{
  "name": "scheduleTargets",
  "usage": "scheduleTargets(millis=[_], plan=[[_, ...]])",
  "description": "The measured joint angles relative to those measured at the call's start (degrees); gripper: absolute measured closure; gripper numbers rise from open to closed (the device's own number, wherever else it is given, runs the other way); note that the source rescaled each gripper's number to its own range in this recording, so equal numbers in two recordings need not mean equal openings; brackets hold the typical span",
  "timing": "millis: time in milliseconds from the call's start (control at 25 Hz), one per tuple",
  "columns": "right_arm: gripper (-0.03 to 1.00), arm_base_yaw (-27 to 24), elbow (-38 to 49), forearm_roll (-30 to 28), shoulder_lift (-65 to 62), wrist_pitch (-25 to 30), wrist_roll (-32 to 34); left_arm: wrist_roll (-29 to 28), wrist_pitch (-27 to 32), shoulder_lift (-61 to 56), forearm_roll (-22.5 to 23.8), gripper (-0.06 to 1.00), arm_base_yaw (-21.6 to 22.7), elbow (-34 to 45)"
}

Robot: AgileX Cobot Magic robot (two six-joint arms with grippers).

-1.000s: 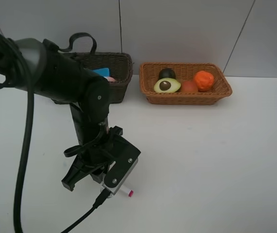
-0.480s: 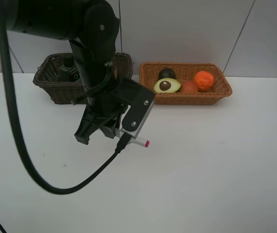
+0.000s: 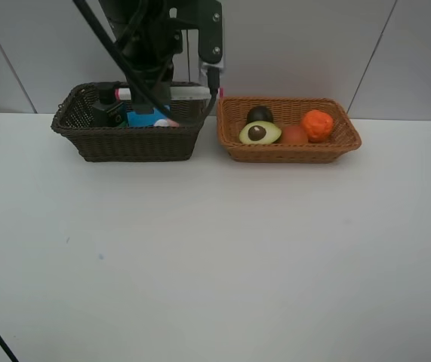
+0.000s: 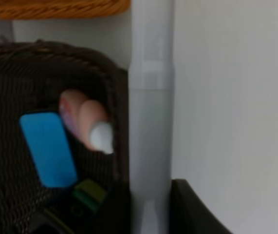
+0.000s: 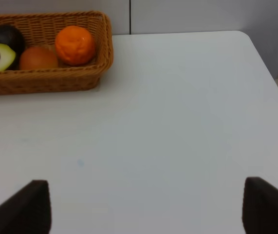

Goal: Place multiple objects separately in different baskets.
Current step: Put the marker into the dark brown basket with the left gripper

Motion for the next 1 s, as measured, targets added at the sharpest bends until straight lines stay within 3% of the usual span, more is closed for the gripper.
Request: scheduleTargets(millis=[200,400,1000], plan=[[0.03,0.00,0.00,0.00,0.00,0.00,0.00,-8.97,-6.67,0.33,4.62,0.92,3.48,-0.67],[0.03,0.00,0.00,0.00,0.00,0.00,0.00,-13.96,-13.29,3.75,5.26,0.92,6.07,-0.78],[0.03,0.00,0.00,0.00,0.00,0.00,0.00,-16.42,-20.75,17.88,5.22,0.92,10.85,-0.78]])
